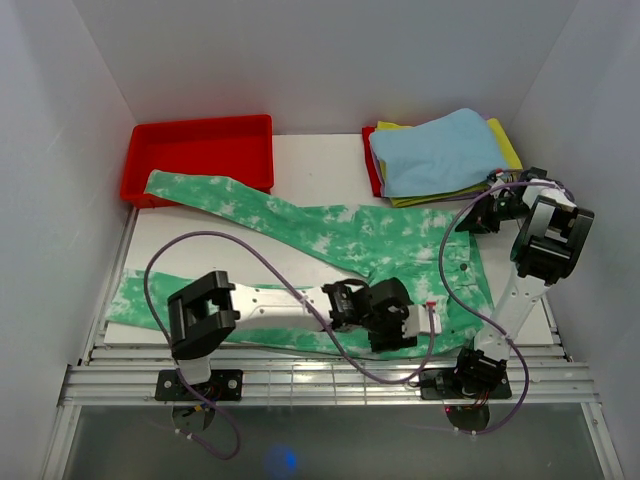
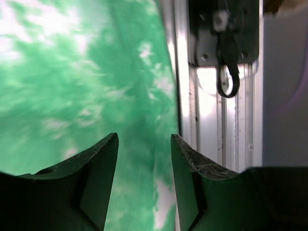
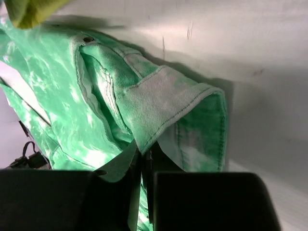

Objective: Fold and stack the trousers
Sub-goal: Flatten the trousers out

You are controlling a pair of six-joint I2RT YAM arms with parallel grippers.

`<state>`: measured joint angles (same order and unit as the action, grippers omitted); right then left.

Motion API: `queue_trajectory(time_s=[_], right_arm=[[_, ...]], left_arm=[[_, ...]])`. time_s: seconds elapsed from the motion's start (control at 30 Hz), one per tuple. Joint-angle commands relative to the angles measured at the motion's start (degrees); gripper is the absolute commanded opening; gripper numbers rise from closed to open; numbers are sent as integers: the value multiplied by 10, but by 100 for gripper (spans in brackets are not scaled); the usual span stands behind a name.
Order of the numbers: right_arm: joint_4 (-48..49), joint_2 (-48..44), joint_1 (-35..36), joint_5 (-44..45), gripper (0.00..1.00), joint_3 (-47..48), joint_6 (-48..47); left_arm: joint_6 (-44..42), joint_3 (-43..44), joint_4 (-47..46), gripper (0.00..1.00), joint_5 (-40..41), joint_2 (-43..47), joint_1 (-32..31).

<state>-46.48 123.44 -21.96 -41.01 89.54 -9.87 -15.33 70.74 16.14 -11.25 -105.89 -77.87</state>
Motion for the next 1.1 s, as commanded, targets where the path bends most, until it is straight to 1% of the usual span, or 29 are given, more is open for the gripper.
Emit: queue_trajectory(time_s=[0.0, 0.03, 0.07, 0.13, 0.17, 0.2, 0.23, 0.27, 0.3, 0.37, 0.4, 0.5, 0.53, 0.67, 0.73, 0.83, 0.9, 0.93, 1.0, 1.07], right_arm=[[39, 15, 2, -6, 8, 75, 13], [39, 15, 4, -9, 8, 85, 14], [43, 14, 9, -13, 8, 105, 14], [40, 13, 21, -13, 9, 126, 11], [12, 15, 24, -11, 16, 153, 3], [-17, 19, 27, -10, 28, 171, -13], [-50, 25, 27, -4, 43, 187, -34], [-102, 24, 26, 6, 62, 197, -71], [-122, 19, 24, 20, 67, 194, -90], [-141, -18, 7, 55, 74, 163, -135], [-161, -45, -1, 81, 75, 131, -148], [-202, -75, -34, 127, 73, 87, -202], [-232, -91, -50, 153, 72, 56, -218], [-260, -138, -89, 208, 68, -26, -271], [-261, -165, -105, 239, 68, -65, -291], [-249, -191, -110, 271, 68, -110, -305], [-223, -204, -114, 281, 68, -145, -306], [-215, -206, -114, 282, 69, -153, -306], [-198, -208, -114, 279, 68, -170, -306], [-193, -209, -114, 275, 61, -182, -310]], left_arm=[[72, 29, -18, 59, -19, 99, 68], [93, 35, -20, 59, -22, 100, 88], [127, 46, -22, 59, -21, 99, 124], [147, 51, -29, 58, -5, 96, 167], [147, 52, -34, 58, 19, 95, 176], [147, 55, -36, 58, 26, 87, 186], [147, 61, -35, 59, 28, 81, 205], [147, 68, -33, 59, 30, 75, 213], [147, 80, -33, 59, 38, 68, 222], [145, 95, -30, 59, 38, 48, 243], [138, 109, -27, 59, 38, 41, 248], [129, 123, -29, 60, 39, 29, 256], [123, 123, -30, 60, 39, 30, 257], [115, 106, -37, 59, 46, 38, 263], [115, 84, -37, 60, 53, 50, 271], [118, 63, -26, 62, 49, 62, 286], [121, 62, -18, 65, 29, 64, 298], [121, 67, -16, 69, 19, 62, 308], [116, 103, -7, 69, -5, 52, 318], [116, 141, -2, 70, -36, 19, 337]])
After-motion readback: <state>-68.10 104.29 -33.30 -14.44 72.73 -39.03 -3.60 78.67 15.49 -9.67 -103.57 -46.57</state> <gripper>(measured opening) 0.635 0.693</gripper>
